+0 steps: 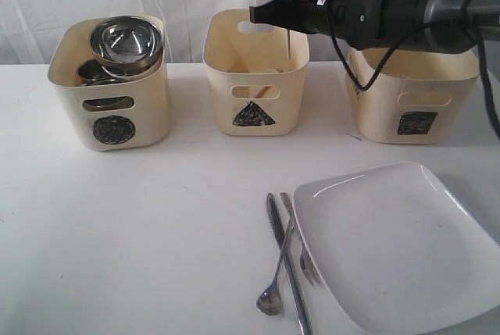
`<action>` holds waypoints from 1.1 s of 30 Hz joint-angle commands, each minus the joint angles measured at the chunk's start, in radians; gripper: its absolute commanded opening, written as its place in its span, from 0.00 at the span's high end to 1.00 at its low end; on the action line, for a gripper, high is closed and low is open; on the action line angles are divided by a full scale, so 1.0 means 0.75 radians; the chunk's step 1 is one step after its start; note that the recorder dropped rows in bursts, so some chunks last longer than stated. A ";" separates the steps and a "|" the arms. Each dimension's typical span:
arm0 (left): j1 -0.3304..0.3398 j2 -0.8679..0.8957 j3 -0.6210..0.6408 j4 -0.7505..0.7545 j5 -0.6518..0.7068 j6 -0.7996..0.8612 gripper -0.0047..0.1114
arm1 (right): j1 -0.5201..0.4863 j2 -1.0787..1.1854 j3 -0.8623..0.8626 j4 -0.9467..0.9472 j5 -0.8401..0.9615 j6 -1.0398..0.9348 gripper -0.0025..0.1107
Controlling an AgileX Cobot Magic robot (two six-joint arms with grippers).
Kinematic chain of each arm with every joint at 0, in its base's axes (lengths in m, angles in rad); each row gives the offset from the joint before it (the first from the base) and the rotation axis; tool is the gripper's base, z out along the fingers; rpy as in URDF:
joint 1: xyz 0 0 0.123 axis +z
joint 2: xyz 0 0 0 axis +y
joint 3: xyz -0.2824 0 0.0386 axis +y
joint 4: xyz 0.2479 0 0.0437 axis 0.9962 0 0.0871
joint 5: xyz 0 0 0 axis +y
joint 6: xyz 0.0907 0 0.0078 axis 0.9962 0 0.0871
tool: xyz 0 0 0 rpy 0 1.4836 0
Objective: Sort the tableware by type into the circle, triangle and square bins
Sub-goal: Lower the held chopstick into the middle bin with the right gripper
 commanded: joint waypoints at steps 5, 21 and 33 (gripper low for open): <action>0.004 -0.006 0.007 -0.008 -0.006 -0.006 0.96 | -0.007 0.073 -0.092 -0.009 0.075 0.004 0.98; 0.004 -0.006 0.007 -0.008 -0.006 -0.006 0.96 | -0.007 0.135 -0.107 -0.009 0.110 0.015 0.98; 0.004 -0.006 0.007 -0.008 -0.006 -0.006 0.96 | -0.005 0.158 -0.107 -0.009 0.135 0.015 0.98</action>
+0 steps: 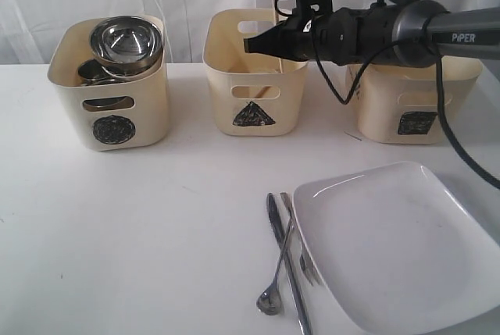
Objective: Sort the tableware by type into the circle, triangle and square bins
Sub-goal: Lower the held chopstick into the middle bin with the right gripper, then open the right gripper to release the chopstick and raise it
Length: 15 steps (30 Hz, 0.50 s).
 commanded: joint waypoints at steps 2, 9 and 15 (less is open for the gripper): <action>0.004 -0.006 0.007 -0.008 -0.006 -0.006 0.96 | -0.005 -0.002 -0.005 -0.009 0.016 0.002 0.98; 0.004 -0.006 0.007 -0.008 -0.006 -0.006 0.96 | -0.005 -0.002 -0.005 -0.009 0.040 0.009 0.94; 0.004 -0.006 0.007 -0.008 -0.006 -0.006 0.96 | -0.003 -0.042 -0.005 -0.007 0.129 0.009 0.80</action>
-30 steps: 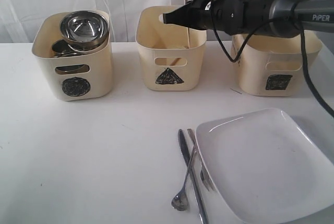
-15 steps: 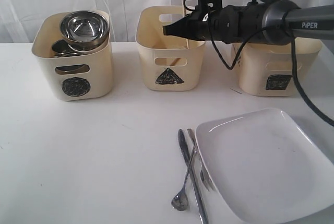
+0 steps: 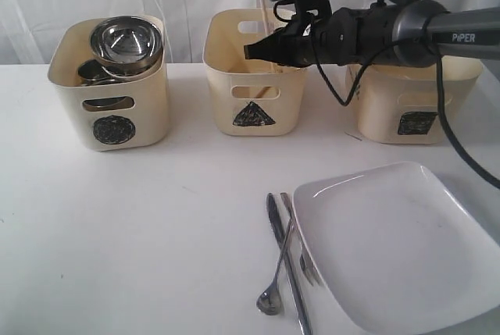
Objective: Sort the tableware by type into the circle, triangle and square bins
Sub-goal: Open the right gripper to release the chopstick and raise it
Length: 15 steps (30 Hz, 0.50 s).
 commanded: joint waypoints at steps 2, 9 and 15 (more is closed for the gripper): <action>0.004 -0.006 0.007 -0.008 -0.006 -0.006 0.96 | -0.003 -0.084 -0.005 -0.007 0.079 0.006 0.80; 0.004 -0.006 0.007 -0.008 -0.006 -0.006 0.96 | -0.003 -0.203 -0.002 0.000 0.414 0.006 0.80; 0.004 -0.006 0.007 -0.008 -0.006 -0.006 0.96 | -0.003 -0.267 0.000 0.004 0.787 0.006 0.80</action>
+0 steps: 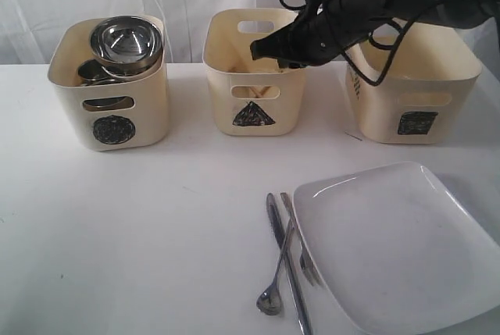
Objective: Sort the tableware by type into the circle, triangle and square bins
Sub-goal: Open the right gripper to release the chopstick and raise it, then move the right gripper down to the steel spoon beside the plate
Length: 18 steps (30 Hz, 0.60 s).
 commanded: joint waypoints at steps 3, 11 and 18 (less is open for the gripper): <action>0.004 -0.006 0.007 -0.008 -0.006 -0.006 0.96 | -0.003 -0.113 0.022 0.002 0.283 0.004 0.80; 0.004 -0.006 0.007 -0.008 -0.006 -0.006 0.96 | -0.003 -0.451 0.335 0.087 0.176 0.004 0.80; 0.004 -0.006 0.007 -0.008 -0.006 -0.006 0.96 | 0.008 -0.571 0.671 0.168 0.085 -0.010 0.80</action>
